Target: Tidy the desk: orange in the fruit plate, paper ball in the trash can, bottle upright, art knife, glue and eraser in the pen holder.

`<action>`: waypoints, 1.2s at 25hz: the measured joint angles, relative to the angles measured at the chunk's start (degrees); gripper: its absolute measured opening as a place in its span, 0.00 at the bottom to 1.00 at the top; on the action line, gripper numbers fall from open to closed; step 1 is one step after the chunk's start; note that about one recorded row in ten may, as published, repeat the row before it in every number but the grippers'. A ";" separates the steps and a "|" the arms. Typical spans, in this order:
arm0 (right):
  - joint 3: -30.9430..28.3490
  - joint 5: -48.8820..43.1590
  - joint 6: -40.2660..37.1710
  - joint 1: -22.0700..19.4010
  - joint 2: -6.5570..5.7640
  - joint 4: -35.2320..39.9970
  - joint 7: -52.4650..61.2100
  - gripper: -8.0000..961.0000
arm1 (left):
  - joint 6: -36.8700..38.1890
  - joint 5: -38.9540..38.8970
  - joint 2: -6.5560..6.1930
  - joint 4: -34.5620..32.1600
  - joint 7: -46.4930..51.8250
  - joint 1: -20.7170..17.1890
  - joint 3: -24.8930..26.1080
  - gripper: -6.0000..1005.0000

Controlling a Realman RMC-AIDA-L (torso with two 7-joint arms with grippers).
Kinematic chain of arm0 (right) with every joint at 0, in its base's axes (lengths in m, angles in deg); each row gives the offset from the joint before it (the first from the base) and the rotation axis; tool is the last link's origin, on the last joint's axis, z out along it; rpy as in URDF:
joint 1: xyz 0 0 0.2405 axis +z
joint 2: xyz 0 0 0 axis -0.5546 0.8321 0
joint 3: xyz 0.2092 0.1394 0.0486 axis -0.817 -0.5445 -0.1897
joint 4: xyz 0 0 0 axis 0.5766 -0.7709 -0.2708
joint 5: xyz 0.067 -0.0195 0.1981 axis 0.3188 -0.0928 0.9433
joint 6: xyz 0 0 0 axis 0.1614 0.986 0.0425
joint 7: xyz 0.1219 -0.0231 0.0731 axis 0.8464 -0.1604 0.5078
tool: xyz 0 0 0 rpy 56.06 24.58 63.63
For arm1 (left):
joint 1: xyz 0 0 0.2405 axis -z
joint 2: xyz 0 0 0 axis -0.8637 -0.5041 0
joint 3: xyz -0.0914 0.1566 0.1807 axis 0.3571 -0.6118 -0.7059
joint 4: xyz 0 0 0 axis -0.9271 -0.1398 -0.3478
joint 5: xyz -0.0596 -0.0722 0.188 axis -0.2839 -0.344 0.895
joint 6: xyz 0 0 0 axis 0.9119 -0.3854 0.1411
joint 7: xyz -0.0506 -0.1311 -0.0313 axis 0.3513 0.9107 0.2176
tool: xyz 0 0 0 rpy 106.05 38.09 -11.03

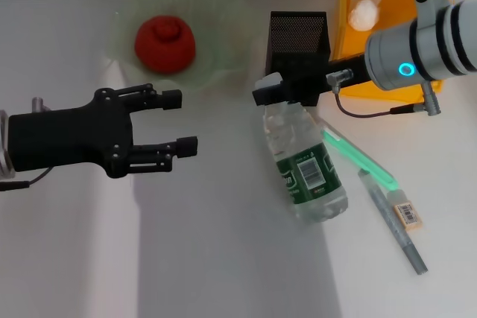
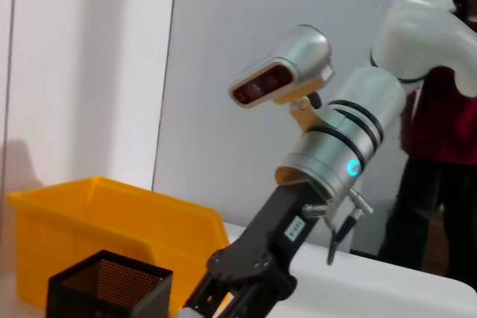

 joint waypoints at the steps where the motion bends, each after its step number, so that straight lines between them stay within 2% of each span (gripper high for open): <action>1: -0.08 2.24 0.32 -1.15 -0.03 0.63 -2.09 0.45 | 0.02 -0.01 0.00 0.00 -0.01 -0.19 0.70 0.79; 8: -0.97 17.26 0.55 -7.33 -0.16 1.87 -16.04 0.45 | 0.12 -0.11 0.09 0.69 -0.10 -1.06 5.58 0.79; 10: -1.41 24.08 0.61 -9.22 -0.10 1.36 -22.65 0.45 | 0.14 -0.11 0.08 0.98 -0.21 -1.07 5.98 0.79; 14: -1.65 29.34 0.62 -9.92 -0.13 -0.02 -27.92 0.45 | 0.27 -0.21 -0.01 2.24 -0.86 -1.35 8.74 0.79; 19: -1.57 37.88 0.72 -8.98 -0.09 -6.17 -37.53 0.45 | 0.31 -0.67 0.10 3.33 -2.17 -1.95 12.01 0.79; 20: -1.47 40.49 0.71 -8.42 -0.01 -8.45 -40.32 0.45 | 0.31 -0.67 0.10 3.33 -2.17 -1.95 12.01 0.79; 24: -1.31 48.52 0.33 -5.32 0.13 -17.17 -49.60 0.45 | 0.28 -0.74 -0.15 6.35 -4.72 -2.24 17.18 0.79; 25: -0.59 52.23 0.30 -3.58 0.23 -21.60 -54.35 0.45 | 0.28 -0.74 -0.15 6.35 -4.72 -2.24 17.18 0.79; 26: -0.59 52.23 0.30 -3.58 0.23 -21.60 -54.35 0.45 | 0.21 -0.74 -0.23 6.71 -5.05 -2.40 18.45 0.79; 30: 5.97 64.11 0.62 -0.45 0.31 -29.83 -69.58 0.45 | -0.11 -0.74 -0.27 6.93 -5.38 -3.03 21.63 0.79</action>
